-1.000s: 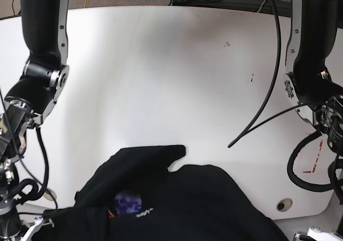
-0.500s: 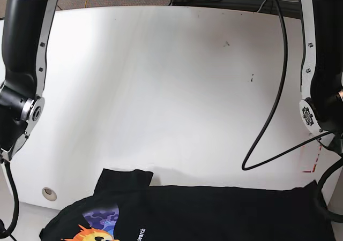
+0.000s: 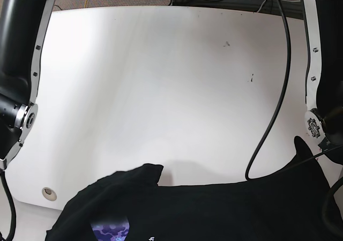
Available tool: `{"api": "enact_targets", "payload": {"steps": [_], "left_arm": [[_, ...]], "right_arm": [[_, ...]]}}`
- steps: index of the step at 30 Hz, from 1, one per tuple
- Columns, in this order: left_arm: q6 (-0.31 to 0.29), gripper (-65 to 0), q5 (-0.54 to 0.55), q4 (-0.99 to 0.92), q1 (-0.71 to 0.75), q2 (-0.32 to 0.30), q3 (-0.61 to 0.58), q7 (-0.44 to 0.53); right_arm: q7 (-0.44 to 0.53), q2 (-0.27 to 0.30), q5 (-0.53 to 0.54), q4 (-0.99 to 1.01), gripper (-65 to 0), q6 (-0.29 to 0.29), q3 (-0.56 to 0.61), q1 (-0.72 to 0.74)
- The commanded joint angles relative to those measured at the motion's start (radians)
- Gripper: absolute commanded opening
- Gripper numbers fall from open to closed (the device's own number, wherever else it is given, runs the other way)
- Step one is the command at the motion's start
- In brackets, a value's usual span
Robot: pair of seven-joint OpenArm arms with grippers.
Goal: Layout the t-shirt on the table in an organized manner, then fold the t-shirt properly
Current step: 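Swing the held shirt up and lay it flat across the table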
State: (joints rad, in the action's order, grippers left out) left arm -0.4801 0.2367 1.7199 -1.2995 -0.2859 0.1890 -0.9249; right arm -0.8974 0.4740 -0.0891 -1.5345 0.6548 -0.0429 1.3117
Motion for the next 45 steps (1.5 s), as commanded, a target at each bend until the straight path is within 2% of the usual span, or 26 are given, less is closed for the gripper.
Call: {"api": "enact_targets", "payload": {"steps": [1,17,21,24,29,38,41,45], "left_arm": [[0.01,-64.7,-0.003,-0.018,-0.055,-0.002,0.0,0.028],[0.01,-64.7,0.0,-0.06,-0.088,0.001,-0.004,0.028],[0.01,-64.7,0.002,-0.056,-0.024,0.014,-0.004,0.028],[0.01,-64.7,0.002,-0.033,0.018,0.017,-0.001,0.028],[0.01,-64.7,0.002,0.025,0.13,0.017,0.002,0.027],[0.008,-64.7,0.002,0.17,0.461,0.017,0.011,0.027],[0.008,-64.7,0.002,0.207,0.585,0.02,0.047,0.027],[0.008,-64.7,0.022,0.248,0.748,0.021,0.085,0.027]], "right_arm": [[0.014,0.01,-0.013,0.002,-64.4,-0.017,0.01,0.056],[0.014,0.012,-0.008,0.056,-64.4,-0.016,0.027,0.131],[0.008,0.016,-0.008,0.052,-64.4,-0.01,0.025,0.102],[-0.007,0.047,-0.008,0.039,-64.5,0.01,0.021,0.055],[-0.05,0.064,-0.008,-0.05,-64.7,0.021,-0.012,-0.048],[-0.128,0.062,-0.007,-0.306,-64.7,0.023,-0.162,-0.419],[-0.142,0.045,-0.007,-0.387,-64.7,0.036,-0.223,-0.565],[-0.144,-0.013,-0.018,-0.475,-64.7,0.043,-0.279,-0.74]]}}
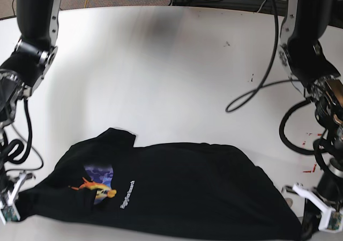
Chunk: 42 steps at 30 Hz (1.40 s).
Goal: Layout the t-shirt on the table in an organized manner, then fold the t-shirt properly
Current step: 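Swing the held shirt up and lay it flat across the table, then lift the shirt again with both grippers and pull it toward the robot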
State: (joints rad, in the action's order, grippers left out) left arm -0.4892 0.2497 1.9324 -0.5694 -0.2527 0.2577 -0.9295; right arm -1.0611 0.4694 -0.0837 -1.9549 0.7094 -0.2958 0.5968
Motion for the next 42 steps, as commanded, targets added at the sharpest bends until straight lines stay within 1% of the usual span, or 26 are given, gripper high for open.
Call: {"api": "enact_targets", "payload": {"steps": [1,3,4,5,6,9,12,16,19,21,23,28,35,42], "left_arm": [[0.017,-64.9,0.027,0.045,0.061,-0.012,0.03,0.031],[0.017,-64.9,0.064,0.051,0.13,-0.012,0.047,0.031],[0.017,-64.9,0.096,0.054,0.188,-0.012,0.058,0.031],[0.017,-64.9,0.106,0.055,0.205,-0.012,0.062,0.031],[0.017,-64.9,0.133,0.066,0.266,-0.015,0.079,0.031],[0.017,-64.9,0.181,0.069,0.384,-0.017,0.144,0.031],[0.017,-64.9,0.214,0.066,0.473,-0.018,0.19,0.031],[0.017,-64.9,0.245,0.071,0.615,-0.018,0.196,0.033],[0.017,-65.0,0.26,0.074,0.702,-0.035,0.199,0.033],[0.017,-65.0,0.279,0.072,0.768,-0.043,0.211,0.036],[0.017,-65.0,0.299,0.072,0.816,-0.04,0.229,0.036],[0.017,-65.0,0.34,0.072,0.921,-0.04,0.254,0.036],[0.017,-65.0,0.345,0.069,1.043,-0.041,0.282,0.037],[0.017,-65.0,0.343,0.068,1.162,-0.041,0.3,0.037]], "right_arm": [[0.02,-0.022,-0.02,-0.07,-64.7,-0.011,-0.053,-0.084],[0.02,-0.042,-0.015,-0.076,-64.7,-0.011,-0.093,-0.163],[0.022,-0.065,-0.014,-0.076,-64.7,-0.011,-0.121,-0.22],[0.022,-0.073,-0.014,-0.077,-64.7,-0.011,-0.131,-0.235],[0.022,-0.097,-0.015,-0.08,-64.7,-0.011,-0.156,-0.283],[0.022,-0.143,-0.015,-0.087,-64.7,-0.011,-0.228,-0.378],[0.022,-0.182,-0.015,-0.087,-64.7,-0.011,-0.282,-0.443],[0.025,-0.234,-0.015,-0.087,-64.8,-0.011,-0.317,-0.535],[0.037,-0.268,-0.015,-0.088,-64.8,-0.011,-0.355,-0.605],[0.06,-0.301,-0.015,-0.088,-64.8,-0.011,-0.379,-0.637],[0.078,-0.332,-0.017,-0.088,-64.8,-0.011,-0.394,-0.668],[0.107,-0.384,-0.017,-0.088,-64.8,-0.011,-0.408,-0.765],[0.158,-0.458,-0.015,-0.087,-64.8,-0.011,-0.405,-0.888],[0.169,-0.496,-0.015,-0.087,-64.8,-0.011,-0.406,-0.958]]}}
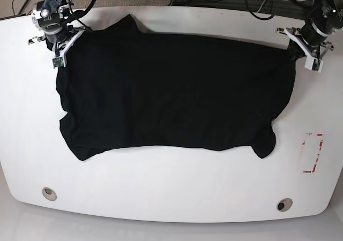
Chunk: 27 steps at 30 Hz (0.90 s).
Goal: Layout the t-shirt on the table in an organized manner, then fold the t-shirt properly
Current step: 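Lift the shirt again with both grippers and pull it toward the robot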
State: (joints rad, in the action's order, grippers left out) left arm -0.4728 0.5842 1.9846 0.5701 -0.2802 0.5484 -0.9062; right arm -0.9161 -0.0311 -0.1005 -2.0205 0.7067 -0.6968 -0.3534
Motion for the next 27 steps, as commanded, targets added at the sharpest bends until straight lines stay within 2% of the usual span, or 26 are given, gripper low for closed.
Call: {"api": "enact_targets", "payload": {"steps": [1,7,11,17,27], "left_arm": [[0.001,-65.0,0.009,0.015,0.034,-0.015,0.009,0.014],[0.001,-65.0,0.009,0.015,0.049,-0.018,0.008,0.04],[0.001,-65.0,0.013,0.018,-0.015,-0.02,0.0,0.098],[0.001,-65.0,0.012,0.017,-0.218,-0.047,-0.017,0.106],[0.001,-65.0,0.007,0.014,-0.557,-0.049,-0.077,0.106]], "right_arm": [[0.024,0.003,0.002,-0.021,-64.8,-0.009,-0.005,-0.013],[0.025,0.004,0.026,-0.019,-64.8,-0.009,-0.007,-0.022],[0.025,0.012,0.063,-0.019,-64.8,-0.009,-0.007,0.011],[0.025,0.05,0.071,-0.019,-64.8,-0.009,-0.005,0.11],[0.024,0.119,0.068,-0.019,-64.8,-0.009,0.002,0.322]]}}
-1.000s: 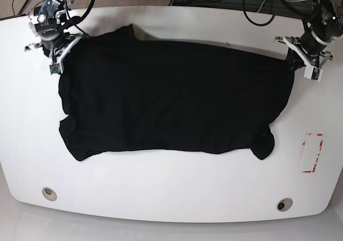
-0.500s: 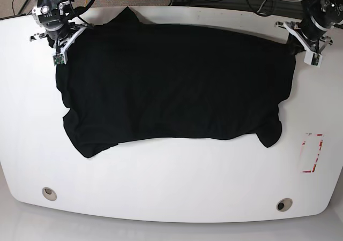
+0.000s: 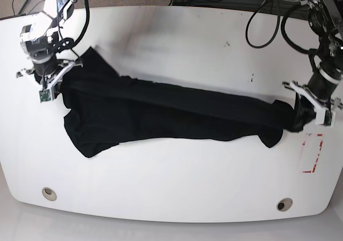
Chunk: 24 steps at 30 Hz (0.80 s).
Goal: Layout the t-shirt on the table in an organized manner, then fold the t-shirt properly
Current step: 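Lift the shirt again with both grippers and pull it toward the robot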
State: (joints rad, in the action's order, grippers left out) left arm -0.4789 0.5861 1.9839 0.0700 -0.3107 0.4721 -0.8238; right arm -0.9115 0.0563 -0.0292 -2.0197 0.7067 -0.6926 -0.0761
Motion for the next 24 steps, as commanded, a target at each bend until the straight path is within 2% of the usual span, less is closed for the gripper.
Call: {"api": "enact_targets", "payload": {"steps": [1,5,9,14,20,24], "left_arm": [[0.007,-65.0,0.005,0.015,-0.098,-0.018,-0.009,0.024],[0.007,-65.0,0.004,0.01,-0.221,-0.02,-0.042,0.024],[0.015,-65.0,-0.001,-0.03,-0.375,-0.037,-0.109,0.022],[0.015,-65.0,-0.076,-0.062,-0.528,-0.04,-0.177,0.021],[0.015,-65.0,-0.113,-0.127,-0.717,0.008,-0.204,-0.029],[0.012,-65.0,-0.137,-0.159,-0.83,0.014,-0.207,-0.048]], "right_arm": [[0.018,0.043,-0.005,-0.019,-64.8,-0.009,-0.002,0.075],[0.016,0.081,-0.007,-0.014,-64.8,-0.009,0.023,0.161],[0.015,0.149,-0.007,0.007,-64.7,-0.009,0.093,0.267],[-0.013,0.202,-0.007,0.024,-64.5,-0.009,0.185,0.394],[-0.076,0.284,-0.008,0.07,-64.5,-0.009,0.296,0.6],[-0.113,0.319,-0.008,0.103,-64.4,-0.009,0.357,0.737]]}}
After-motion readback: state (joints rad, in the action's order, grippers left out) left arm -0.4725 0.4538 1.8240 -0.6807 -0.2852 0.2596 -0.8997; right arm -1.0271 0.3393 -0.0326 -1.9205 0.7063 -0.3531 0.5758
